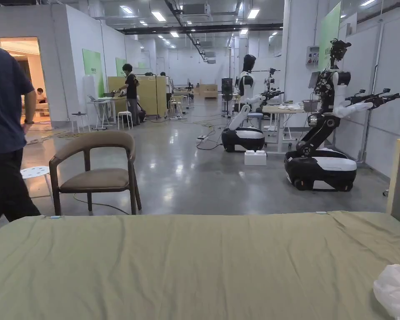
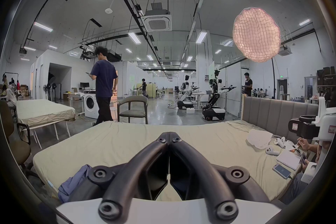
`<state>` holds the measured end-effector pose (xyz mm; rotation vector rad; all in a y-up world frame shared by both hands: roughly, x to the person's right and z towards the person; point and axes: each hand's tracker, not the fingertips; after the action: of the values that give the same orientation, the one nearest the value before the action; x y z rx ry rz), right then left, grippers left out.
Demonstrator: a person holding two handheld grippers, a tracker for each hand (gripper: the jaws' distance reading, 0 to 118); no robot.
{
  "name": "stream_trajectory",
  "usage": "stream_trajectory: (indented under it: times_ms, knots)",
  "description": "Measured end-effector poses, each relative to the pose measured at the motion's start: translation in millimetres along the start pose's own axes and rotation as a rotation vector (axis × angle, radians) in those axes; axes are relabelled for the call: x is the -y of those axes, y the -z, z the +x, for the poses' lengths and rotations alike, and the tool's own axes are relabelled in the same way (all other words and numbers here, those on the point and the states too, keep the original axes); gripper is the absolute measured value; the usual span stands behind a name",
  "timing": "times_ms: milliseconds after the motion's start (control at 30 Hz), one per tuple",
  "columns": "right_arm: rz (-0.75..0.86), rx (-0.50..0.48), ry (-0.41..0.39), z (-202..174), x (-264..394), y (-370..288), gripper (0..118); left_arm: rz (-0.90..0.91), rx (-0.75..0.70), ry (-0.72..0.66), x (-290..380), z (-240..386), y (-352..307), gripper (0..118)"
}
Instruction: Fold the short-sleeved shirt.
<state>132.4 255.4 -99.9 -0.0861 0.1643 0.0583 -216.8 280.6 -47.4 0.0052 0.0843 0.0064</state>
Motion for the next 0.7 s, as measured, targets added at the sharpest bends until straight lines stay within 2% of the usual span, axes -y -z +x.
stream_trajectory:
  times_ms: [467, 500, 567, 600, 700]
  knots:
    - [0.010, 0.004, -0.023, -1, -3, 1, 0, 0.002, -0.009, 0.010, -4, -5, 2, 0]
    - [0.011, 0.006, -0.082, -2, -4, 1, 0, 0.002, -0.020, 0.056, -6, -2, 4, 0]
    - [0.014, 0.017, -0.326, -13, -6, 3, 0, -0.012, -0.029, 0.313, -6, 12, 11, 0]
    - [0.012, 0.020, -0.494, -20, -3, 4, 0, -0.029, -0.025, 0.514, 0, 21, 15, 0]
    - [-0.018, 0.032, -1.072, -40, 25, 10, 0, -0.086, 0.020, 1.116, 44, 40, 20, 0]
